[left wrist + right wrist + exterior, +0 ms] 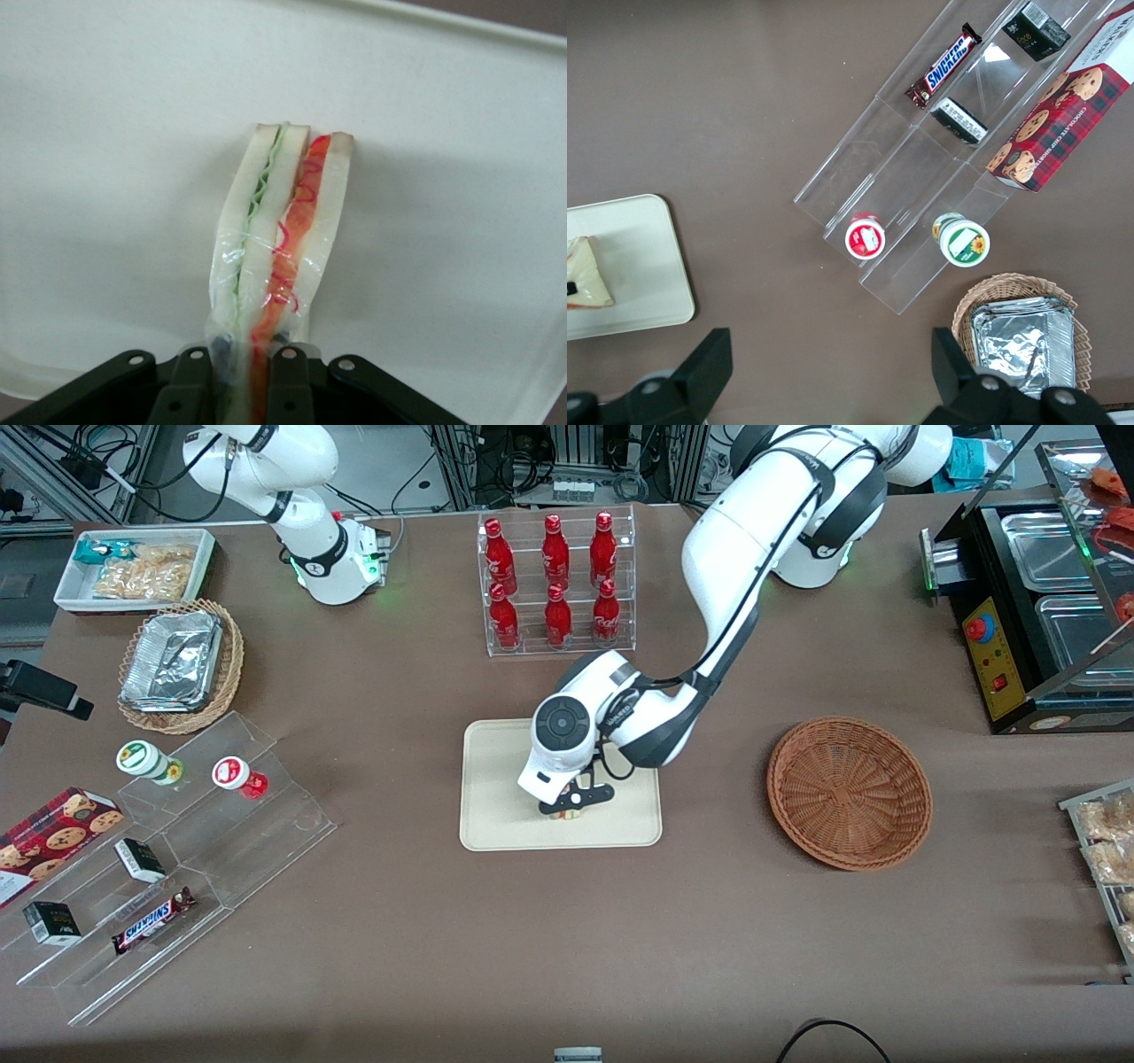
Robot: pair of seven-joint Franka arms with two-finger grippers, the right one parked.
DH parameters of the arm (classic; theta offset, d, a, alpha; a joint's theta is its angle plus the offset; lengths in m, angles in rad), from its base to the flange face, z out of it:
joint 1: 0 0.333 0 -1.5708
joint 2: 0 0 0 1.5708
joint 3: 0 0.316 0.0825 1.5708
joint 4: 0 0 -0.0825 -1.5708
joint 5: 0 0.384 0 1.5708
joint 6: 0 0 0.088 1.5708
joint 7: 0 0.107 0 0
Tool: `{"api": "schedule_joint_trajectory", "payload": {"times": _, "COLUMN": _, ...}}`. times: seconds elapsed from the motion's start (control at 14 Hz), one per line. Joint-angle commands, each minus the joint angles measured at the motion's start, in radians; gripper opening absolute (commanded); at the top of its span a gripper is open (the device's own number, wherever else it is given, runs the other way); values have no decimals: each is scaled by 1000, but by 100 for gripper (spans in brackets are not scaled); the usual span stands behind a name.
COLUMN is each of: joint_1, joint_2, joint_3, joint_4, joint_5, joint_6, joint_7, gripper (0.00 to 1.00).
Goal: Place sandwich from basket to tray
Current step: 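Lower the sandwich onto the tray and open the left gripper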
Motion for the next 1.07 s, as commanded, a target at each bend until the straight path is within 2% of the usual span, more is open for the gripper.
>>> {"api": "schedule_joint_trajectory", "payload": {"times": 0.0, "joint_1": -9, "joint_2": 21, "joint_3": 8, "joint_4": 41, "joint_5": 1, "joint_6": 2, "joint_7": 0, "gripper": 99}}
{"api": "schedule_joint_trajectory", "payload": {"times": 0.36, "joint_1": -4, "joint_2": -61, "joint_3": 19, "joint_4": 36, "joint_5": 20, "joint_6": -21, "joint_7": 5, "gripper": 100}}
{"api": "schedule_joint_trajectory", "payload": {"times": 0.71, "joint_1": 74, "joint_2": -170, "joint_3": 25, "joint_4": 22, "joint_5": 32, "joint_6": -216, "joint_7": -61, "gripper": 100}}
{"api": "schedule_joint_trajectory", "payload": {"times": 1.0, "joint_1": 164, "joint_2": -357, "joint_3": 25, "joint_4": -198, "joint_5": 20, "joint_6": -235, "joint_7": 32, "gripper": 100}}
